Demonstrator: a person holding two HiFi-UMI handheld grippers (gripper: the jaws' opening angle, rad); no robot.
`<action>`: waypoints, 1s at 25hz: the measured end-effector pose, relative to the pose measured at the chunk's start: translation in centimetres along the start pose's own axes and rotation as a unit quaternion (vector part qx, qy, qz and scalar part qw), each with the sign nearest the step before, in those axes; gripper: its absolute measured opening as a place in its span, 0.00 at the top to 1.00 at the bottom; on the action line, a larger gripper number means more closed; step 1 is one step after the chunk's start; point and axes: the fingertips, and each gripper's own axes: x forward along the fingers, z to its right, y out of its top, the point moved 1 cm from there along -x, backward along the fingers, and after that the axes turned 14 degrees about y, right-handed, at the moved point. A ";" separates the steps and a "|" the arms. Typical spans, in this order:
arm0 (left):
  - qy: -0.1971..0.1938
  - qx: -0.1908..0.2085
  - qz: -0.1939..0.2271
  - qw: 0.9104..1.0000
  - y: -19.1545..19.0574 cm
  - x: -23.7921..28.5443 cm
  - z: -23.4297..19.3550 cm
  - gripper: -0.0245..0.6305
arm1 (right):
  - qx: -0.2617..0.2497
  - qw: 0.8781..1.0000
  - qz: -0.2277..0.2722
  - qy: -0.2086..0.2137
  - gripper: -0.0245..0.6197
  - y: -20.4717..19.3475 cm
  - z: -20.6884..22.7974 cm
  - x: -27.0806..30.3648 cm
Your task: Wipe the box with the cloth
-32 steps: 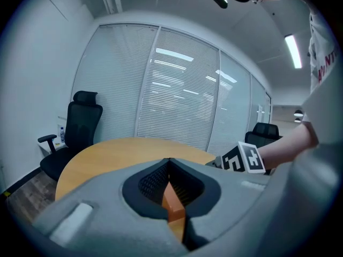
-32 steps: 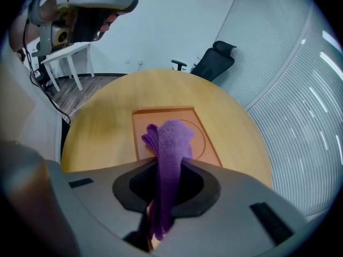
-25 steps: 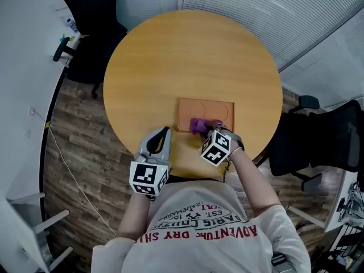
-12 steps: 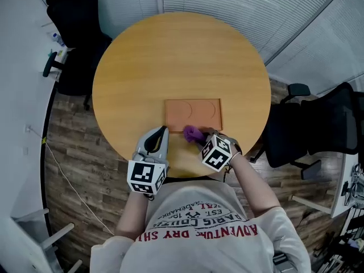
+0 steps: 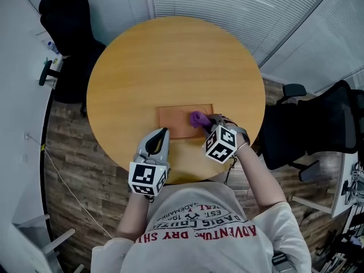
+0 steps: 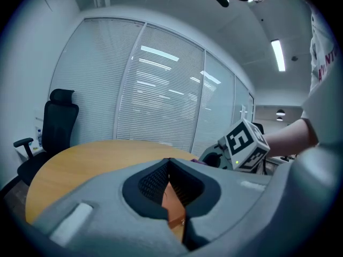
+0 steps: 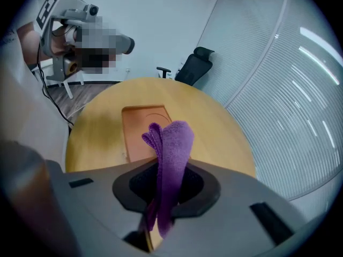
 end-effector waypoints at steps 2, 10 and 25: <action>0.005 -0.002 -0.004 1.000 -0.1 0.4 0.1 0.95 | -0.010 1.000 -0.008 -0.016 0.86 -0.3 1.9 0.0; 0.038 -0.013 -0.028 0.999 -1.3 1.2 -1.1 0.95 | -0.033 0.998 -0.036 -0.043 0.86 -1.7 6.8 2.9; 0.066 -0.029 -0.038 0.997 -2.2 1.0 -2.3 0.95 | -0.057 0.997 -0.060 -0.013 0.86 -3.0 6.0 6.3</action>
